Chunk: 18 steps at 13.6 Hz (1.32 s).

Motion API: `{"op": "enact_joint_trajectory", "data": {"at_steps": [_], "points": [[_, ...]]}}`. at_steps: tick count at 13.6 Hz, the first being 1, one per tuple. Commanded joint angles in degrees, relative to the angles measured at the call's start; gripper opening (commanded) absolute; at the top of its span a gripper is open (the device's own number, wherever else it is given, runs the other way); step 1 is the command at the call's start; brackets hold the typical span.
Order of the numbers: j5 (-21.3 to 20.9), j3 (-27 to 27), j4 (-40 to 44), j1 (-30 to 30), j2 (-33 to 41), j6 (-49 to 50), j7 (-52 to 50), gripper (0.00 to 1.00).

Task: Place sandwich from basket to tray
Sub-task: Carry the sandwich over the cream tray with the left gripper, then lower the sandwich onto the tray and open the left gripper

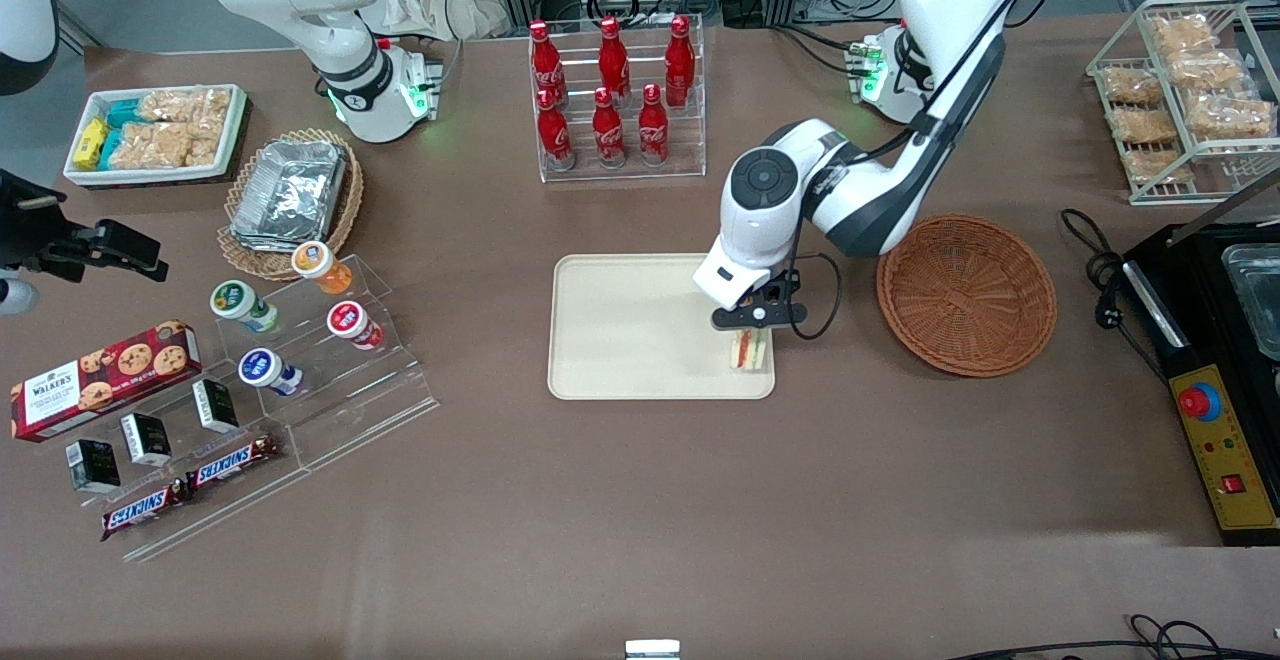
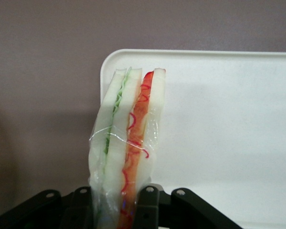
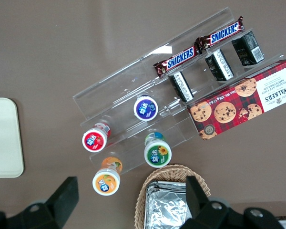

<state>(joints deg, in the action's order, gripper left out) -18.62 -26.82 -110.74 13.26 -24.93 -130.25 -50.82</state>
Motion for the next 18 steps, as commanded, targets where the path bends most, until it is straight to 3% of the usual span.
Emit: {"op": "enact_joint_trajectory", "data": {"at_steps": [1,6,7,8,9,18], "points": [[-3.61,-0.07,1.23,0.36,-3.09,-1.84,-2.43,0.0],[-10.03,0.1,1.58,1.06,-7.32,-5.02,-7.53,0.0],[-10.3,0.1,1.67,1.06,-7.5,-5.02,-7.54,0.11],[-10.39,0.1,1.67,1.06,-7.85,-5.02,-7.54,0.49],[-10.74,0.1,1.76,1.06,-8.02,-5.02,-7.28,0.99],[-10.57,-0.07,2.63,0.71,-6.19,-4.4,-7.63,1.0]]}}
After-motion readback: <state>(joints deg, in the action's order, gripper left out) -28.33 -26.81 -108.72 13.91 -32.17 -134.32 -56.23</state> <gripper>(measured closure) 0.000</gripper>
